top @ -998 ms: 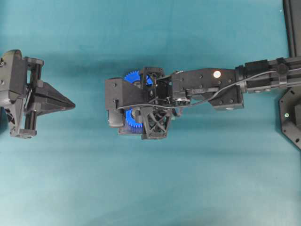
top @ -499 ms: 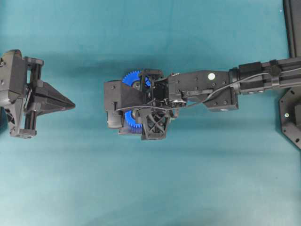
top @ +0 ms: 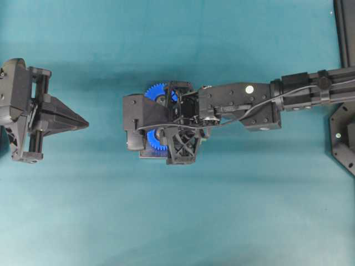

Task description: Insert the washer onto the shaft.

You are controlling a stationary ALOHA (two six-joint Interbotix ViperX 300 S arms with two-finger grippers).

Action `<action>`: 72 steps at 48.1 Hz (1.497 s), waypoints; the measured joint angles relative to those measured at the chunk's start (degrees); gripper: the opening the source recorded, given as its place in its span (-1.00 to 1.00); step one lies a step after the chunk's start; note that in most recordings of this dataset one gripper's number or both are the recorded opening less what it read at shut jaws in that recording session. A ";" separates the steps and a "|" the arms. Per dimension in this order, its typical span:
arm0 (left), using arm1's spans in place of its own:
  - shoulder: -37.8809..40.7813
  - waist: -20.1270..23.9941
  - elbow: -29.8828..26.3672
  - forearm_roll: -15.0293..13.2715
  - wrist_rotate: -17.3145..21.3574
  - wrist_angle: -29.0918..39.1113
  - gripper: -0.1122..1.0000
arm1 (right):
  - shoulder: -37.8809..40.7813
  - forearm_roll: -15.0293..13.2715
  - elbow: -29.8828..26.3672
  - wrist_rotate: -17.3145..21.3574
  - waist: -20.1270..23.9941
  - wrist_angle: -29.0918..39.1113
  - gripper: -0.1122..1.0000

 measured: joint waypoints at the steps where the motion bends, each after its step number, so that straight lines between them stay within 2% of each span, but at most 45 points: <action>1: 0.00 0.00 0.00 0.00 0.00 0.00 -0.79 | 0.00 0.00 0.09 -0.09 -0.09 0.00 0.12; 6: -0.09 0.00 -0.09 0.00 0.00 0.00 -0.79 | 0.00 0.18 0.09 0.00 -0.62 0.09 0.65; 8: -0.09 0.00 0.00 0.00 -0.26 0.00 -0.79 | 0.00 0.18 0.09 0.00 -0.88 0.00 0.71; 15: 0.00 0.00 0.00 0.00 -1.41 0.00 -0.79 | -0.70 0.26 0.35 -0.09 -1.05 -0.09 0.54; 23: 0.00 0.00 0.00 0.00 -1.49 0.00 -0.79 | -4.13 0.26 2.55 0.00 -1.05 -0.53 0.50; 33: -0.09 0.00 0.26 0.00 -1.14 0.00 -0.79 | -11.07 0.35 8.70 0.53 -1.23 -5.19 0.48; 41: -0.18 0.00 0.79 0.00 -0.79 0.00 -0.79 | -16.52 0.26 14.59 3.60 -2.37 -10.55 0.42; 48: -0.70 0.00 0.88 0.00 1.41 -0.35 -0.79 | -21.36 0.26 19.16 6.15 -3.25 -15.56 0.40; 55: -2.37 0.00 1.23 0.00 4.31 -1.67 -0.79 | -25.14 0.26 23.29 6.33 -3.34 -19.69 0.39; 65: -5.27 0.00 2.29 0.00 4.92 -2.64 -0.79 | -30.76 0.26 29.53 6.33 -3.34 -24.35 0.39; 72: -7.91 0.00 3.34 0.00 5.01 -3.43 -0.79 | -35.24 0.26 33.40 6.33 -3.34 -27.51 0.23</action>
